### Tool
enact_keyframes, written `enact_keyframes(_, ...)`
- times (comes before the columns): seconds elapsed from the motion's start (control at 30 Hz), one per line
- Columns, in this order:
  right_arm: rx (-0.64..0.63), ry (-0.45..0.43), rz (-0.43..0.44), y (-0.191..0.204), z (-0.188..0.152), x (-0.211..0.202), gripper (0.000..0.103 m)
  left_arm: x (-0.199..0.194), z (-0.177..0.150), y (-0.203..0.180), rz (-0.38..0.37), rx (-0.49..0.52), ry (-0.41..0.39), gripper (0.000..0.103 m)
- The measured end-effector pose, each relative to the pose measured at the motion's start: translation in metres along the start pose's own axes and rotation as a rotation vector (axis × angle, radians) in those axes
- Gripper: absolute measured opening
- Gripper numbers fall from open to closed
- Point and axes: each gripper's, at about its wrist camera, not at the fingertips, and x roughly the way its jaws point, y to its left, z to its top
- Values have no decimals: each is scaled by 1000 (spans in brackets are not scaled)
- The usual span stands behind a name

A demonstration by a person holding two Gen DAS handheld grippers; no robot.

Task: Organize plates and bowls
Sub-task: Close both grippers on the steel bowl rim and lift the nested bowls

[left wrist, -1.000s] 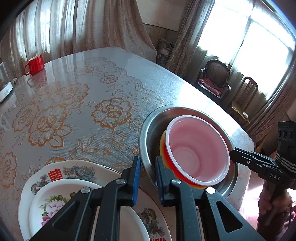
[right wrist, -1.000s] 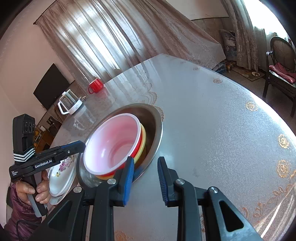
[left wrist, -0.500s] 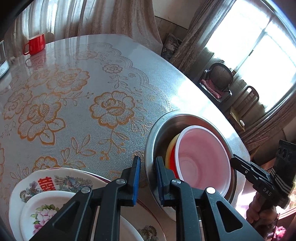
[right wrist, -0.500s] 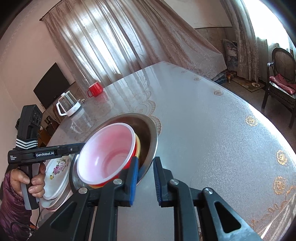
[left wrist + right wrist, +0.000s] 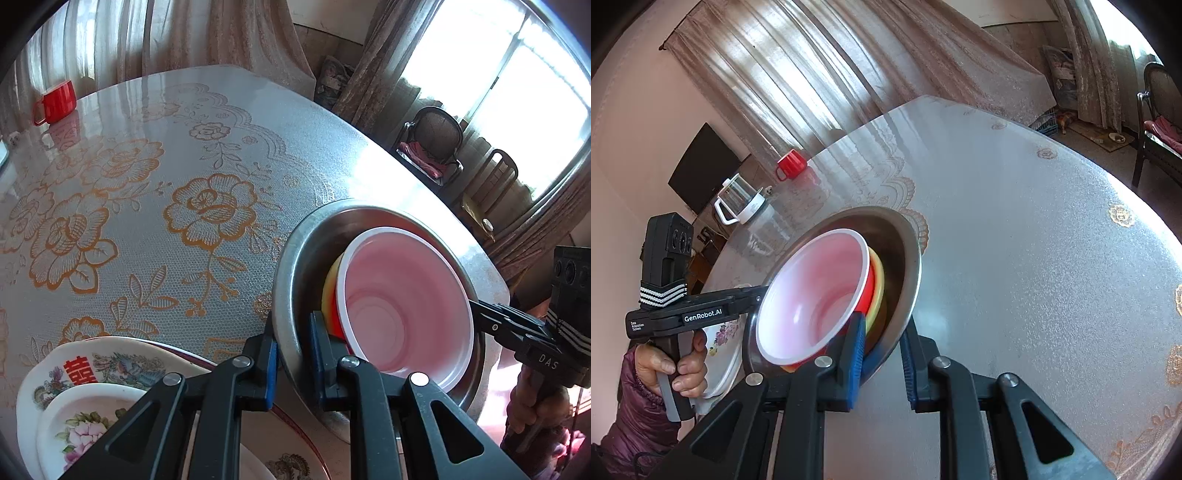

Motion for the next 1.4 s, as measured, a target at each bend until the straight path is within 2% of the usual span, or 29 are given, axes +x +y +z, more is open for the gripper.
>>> enact_keyframes(0.13, 5, 1, -17, -2, 0, -1, 16, -13, -10, -12, 23, 58, -49, 17)
enact_keyframes(0.2, 26, 13, 4, -5, 0, -2, 16, -14, -15, -15, 18, 69, -49, 18)
enact_keyframes(0.33, 44, 35, 47, -8, -2, -4, 19, -3, -16, -10, 8, 28, -5, 19)
enact_keyframes(0.4, 52, 34, 60, -6, -3, -3, 19, -3, -17, -10, 8, 20, -15, 19)
enact_keyframes(0.67, 29, -8, -10, 2, -10, -9, 14, -16, -34, -20, 22, 38, -66, 19)
enact_keyframes(0.8, 27, -15, -21, 2, -14, -12, 14, -18, -39, -22, 11, 33, -58, 19)
enact_keyframes(0.93, 54, -15, -5, -2, -15, -16, 14, -22, -40, -21, -29, 2, -55, 19)
enact_keyframes(1.07, 70, -28, -2, -2, -17, -17, 14, -25, -44, -27, -9, 17, -67, 19)
enact_keyframes(1.4, 77, -64, 14, 3, -16, -24, 14, -39, -44, -25, -41, -5, -103, 19)
